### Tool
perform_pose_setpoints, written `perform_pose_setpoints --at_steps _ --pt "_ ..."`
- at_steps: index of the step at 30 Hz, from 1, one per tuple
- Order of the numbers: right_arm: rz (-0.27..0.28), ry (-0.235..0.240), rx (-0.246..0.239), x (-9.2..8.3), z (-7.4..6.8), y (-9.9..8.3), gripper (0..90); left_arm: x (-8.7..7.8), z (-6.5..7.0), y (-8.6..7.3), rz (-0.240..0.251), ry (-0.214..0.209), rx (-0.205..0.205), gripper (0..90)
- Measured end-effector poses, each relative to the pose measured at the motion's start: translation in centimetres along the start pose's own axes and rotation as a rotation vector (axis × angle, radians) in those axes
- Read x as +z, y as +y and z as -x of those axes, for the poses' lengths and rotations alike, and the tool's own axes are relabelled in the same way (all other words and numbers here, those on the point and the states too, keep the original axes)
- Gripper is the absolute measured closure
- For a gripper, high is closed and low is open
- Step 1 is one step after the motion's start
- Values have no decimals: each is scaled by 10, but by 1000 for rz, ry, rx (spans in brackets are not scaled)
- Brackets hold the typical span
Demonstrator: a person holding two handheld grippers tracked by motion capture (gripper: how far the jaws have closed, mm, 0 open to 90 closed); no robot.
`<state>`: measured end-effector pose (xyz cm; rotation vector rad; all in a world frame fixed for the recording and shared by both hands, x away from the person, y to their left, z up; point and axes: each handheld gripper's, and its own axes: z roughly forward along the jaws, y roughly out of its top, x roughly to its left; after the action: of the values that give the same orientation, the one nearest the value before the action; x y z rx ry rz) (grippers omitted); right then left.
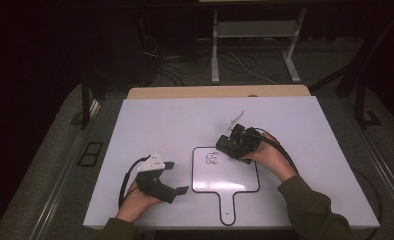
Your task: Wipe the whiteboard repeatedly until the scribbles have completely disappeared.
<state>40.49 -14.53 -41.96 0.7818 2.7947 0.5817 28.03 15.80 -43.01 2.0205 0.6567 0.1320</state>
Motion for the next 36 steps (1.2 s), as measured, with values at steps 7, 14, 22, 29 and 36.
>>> perform_pose_setpoints --at_steps 7,14,22,29,36 --pt "0 17 -29 4 -10 11 387 0 0 0 0 0 2 0" --pt "-6 32 -82 7 -22 19 387 -1 0 0 6 0 1 0" --pt "-7 69 -94 7 -34 24 387 0 0 1 4 1 2 0" --pt "-11 44 -65 8 -24 24 387 -1 1 1 6 4 7 0" --pt "-38 10 -48 8 -13 26 387 -1 1 2 8 6 8 0"
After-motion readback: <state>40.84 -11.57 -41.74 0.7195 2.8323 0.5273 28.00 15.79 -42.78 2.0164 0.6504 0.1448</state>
